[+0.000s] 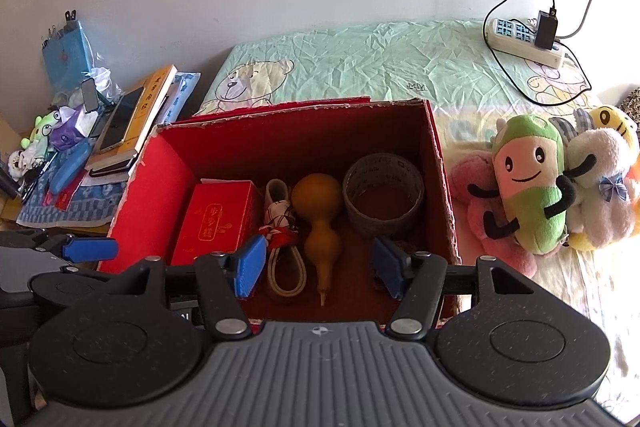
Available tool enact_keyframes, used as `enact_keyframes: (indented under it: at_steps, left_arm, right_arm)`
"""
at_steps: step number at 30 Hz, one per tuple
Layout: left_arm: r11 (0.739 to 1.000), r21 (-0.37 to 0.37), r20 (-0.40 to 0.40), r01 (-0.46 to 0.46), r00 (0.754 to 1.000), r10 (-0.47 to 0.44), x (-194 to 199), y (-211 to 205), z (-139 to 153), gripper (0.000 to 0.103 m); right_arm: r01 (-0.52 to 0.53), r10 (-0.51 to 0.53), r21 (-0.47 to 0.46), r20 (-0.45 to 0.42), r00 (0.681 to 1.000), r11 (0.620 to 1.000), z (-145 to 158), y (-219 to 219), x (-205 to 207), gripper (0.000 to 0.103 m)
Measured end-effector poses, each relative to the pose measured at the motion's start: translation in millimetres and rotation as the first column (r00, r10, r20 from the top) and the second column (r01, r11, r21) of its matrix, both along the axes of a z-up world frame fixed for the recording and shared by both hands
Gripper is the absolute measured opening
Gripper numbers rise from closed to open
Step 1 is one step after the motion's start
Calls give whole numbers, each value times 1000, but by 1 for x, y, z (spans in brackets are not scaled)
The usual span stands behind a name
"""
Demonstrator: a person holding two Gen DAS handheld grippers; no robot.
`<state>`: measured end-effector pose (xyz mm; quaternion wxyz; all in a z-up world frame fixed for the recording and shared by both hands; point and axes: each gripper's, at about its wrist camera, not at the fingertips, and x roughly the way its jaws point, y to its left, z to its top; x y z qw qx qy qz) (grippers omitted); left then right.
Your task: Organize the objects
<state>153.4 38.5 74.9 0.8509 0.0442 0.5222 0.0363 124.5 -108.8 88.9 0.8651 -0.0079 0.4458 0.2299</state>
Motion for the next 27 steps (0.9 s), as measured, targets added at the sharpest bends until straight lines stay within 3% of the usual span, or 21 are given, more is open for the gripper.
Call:
enact_keyframes:
  at_steps: [27]
  left_arm:
    - [999, 9, 5, -32, 999, 32, 34, 10, -42, 87]
  right_arm:
    - [39, -42, -84, -34, 999, 996, -32, 17, 33, 65]
